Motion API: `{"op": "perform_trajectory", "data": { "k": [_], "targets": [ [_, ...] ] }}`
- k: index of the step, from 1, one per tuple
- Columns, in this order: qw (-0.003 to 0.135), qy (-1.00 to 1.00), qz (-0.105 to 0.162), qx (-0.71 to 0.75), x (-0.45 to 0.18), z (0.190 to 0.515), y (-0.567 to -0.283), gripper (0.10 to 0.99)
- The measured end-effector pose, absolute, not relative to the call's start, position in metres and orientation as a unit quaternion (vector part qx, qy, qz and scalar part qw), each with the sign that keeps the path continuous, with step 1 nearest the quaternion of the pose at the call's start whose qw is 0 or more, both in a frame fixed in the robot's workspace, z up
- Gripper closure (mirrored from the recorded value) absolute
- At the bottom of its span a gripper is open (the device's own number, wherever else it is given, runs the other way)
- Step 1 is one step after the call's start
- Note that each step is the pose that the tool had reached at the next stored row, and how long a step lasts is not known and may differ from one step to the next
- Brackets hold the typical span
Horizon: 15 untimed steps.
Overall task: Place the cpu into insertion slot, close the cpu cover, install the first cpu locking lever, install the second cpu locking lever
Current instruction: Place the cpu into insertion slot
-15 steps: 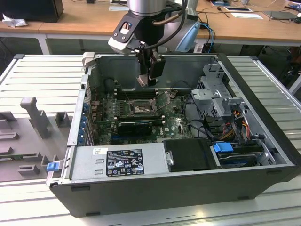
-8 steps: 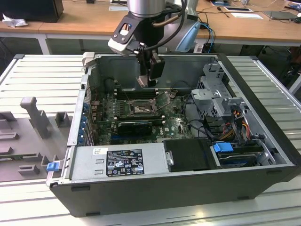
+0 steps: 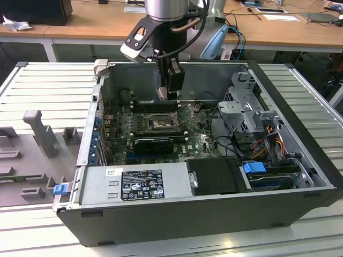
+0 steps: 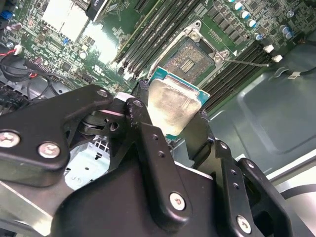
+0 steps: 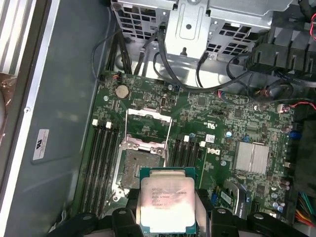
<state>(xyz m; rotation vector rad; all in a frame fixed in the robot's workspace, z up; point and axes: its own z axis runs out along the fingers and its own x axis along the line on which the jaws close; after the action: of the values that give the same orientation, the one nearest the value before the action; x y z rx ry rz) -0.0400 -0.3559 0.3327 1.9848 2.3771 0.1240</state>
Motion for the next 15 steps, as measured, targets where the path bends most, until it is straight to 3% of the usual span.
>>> {"op": "perform_trajectory", "data": {
  "k": [15],
  "targets": [
    [0.021, 0.765, 0.040, 0.642, -0.0400, 0.3266, -0.3559, 0.557]
  ]
}}
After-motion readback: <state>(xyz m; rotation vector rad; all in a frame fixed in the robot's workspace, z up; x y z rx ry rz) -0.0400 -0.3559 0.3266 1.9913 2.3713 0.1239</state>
